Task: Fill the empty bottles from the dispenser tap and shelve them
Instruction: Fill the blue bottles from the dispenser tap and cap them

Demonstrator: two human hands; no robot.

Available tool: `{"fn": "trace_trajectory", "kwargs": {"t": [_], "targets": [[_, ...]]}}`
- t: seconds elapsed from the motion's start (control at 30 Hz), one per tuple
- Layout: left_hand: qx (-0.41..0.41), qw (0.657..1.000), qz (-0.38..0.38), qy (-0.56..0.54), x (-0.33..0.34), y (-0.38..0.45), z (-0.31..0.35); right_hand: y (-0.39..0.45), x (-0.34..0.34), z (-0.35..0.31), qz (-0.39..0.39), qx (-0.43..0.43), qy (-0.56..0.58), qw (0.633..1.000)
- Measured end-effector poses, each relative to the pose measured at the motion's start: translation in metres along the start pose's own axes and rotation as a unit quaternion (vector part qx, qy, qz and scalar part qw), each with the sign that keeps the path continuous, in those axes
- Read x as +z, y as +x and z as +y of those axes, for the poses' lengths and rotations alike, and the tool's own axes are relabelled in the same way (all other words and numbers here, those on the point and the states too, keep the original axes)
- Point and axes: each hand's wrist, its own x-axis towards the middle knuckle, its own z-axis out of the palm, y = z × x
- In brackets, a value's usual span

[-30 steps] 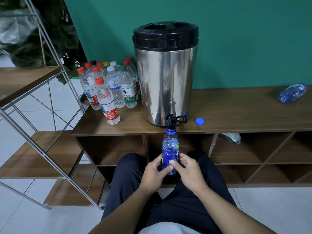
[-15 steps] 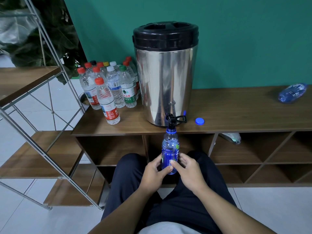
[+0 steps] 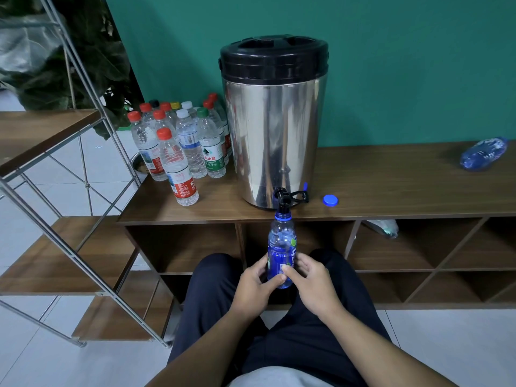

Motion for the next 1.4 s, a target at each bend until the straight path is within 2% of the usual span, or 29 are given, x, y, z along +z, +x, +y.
{"fn": "trace_trajectory", "kwargs": {"t": [1.4], "targets": [[0.006,1.0,0.003,-0.005,0.0004,0.0009,-0.0005,0.0035,-0.0011,0.0085,-0.017,-0.006,0.013,1.0]]}}
